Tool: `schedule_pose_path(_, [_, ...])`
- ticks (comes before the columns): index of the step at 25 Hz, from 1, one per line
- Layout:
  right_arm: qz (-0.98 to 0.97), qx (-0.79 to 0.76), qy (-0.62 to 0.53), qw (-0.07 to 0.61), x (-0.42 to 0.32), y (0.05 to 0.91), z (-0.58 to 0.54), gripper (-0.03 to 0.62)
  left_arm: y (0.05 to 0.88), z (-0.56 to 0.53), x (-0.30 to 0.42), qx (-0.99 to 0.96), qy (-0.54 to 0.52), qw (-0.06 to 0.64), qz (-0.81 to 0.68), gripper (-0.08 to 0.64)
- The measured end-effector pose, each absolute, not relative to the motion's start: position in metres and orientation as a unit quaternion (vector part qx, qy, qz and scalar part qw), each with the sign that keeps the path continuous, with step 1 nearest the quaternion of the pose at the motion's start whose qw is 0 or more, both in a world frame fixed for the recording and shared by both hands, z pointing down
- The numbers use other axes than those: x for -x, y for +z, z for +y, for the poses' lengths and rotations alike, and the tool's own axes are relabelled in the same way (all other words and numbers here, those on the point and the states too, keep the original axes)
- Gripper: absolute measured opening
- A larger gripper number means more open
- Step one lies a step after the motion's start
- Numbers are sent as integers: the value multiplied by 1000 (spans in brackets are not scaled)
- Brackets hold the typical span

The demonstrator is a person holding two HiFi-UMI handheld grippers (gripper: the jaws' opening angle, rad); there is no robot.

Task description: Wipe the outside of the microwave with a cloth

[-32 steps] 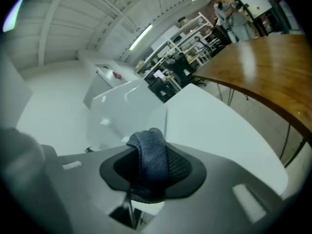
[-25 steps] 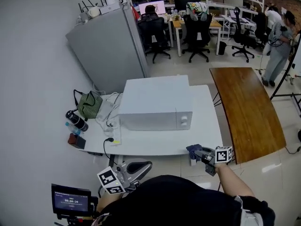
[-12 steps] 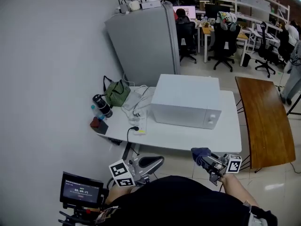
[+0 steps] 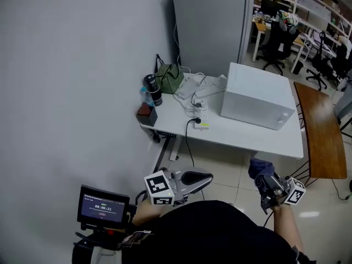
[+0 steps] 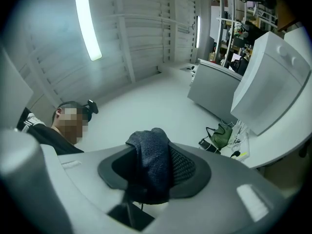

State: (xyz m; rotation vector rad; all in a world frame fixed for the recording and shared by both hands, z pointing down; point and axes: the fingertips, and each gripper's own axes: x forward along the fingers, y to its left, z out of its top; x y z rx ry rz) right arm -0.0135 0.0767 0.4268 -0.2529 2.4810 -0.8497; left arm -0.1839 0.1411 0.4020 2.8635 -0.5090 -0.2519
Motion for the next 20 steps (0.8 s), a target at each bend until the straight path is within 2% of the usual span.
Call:
schedule_pose_path(4, [914,95,-300,258,24,401,118,164,392,166,187,-977,-100,118,-150,3])
schedule_pose_path(9, [930,88,-262,244,1,385,158,164,380,195,151,-982,-96,96,-132,3])
schedule_pose_path(15, [933,87,-246,249,-108,371,251,150,361,284,37,-981,-97,88,-146,3])
schedule_pose_path(20, [953,148,-211,161,-118,366,232,143,354,275,24,-976,-119,107,-149,3])
